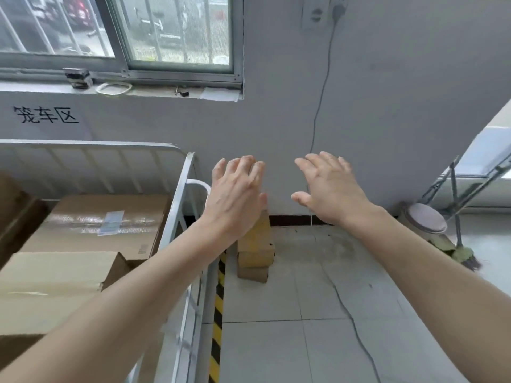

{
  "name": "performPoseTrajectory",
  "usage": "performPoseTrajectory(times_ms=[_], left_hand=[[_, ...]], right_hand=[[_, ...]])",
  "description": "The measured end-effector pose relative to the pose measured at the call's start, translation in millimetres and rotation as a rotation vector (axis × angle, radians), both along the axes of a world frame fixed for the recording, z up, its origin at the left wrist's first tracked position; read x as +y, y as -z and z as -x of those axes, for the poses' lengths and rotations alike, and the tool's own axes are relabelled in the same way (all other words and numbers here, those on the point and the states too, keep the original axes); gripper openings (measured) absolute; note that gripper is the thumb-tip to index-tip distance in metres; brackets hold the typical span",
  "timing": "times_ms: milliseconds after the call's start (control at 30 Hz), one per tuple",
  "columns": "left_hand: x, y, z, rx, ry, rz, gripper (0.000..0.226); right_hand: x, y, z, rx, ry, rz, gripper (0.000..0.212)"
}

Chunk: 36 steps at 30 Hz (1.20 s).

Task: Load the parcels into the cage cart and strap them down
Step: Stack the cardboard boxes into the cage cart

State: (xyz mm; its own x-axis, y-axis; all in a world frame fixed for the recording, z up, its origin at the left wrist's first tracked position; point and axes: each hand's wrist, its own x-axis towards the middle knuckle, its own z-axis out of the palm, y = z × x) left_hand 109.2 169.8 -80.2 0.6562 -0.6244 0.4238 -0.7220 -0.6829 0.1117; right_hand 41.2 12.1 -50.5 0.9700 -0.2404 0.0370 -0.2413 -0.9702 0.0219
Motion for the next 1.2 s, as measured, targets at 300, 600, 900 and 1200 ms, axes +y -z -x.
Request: performPoseTrajectory(times_ms=[300,600,900,1200], left_hand=[[-75.9,24.2,-83.1,0.025,-0.126,-0.039,0.045],[-113.6,42.7,-160.4,0.121,-0.298,-0.089,0.043],[-144.6,102.4,-189.2,0.260,-0.610,-0.123,0.044],[-221.1,233.2,-209.4,0.702,-1.015,0.143,0.044]], right_hand=[[-69.4,25.2,-104.1,0.068,-0.108,0.023,0.063],[-111.1,51.3,-213.6,0.151,-0.278,-0.001,0.064],[-141.1,113.6,-316.5,0.246,-0.611,0.010,0.061],[-210.1,236.8,-393.0,0.453,-0.816,0.003,0.061]])
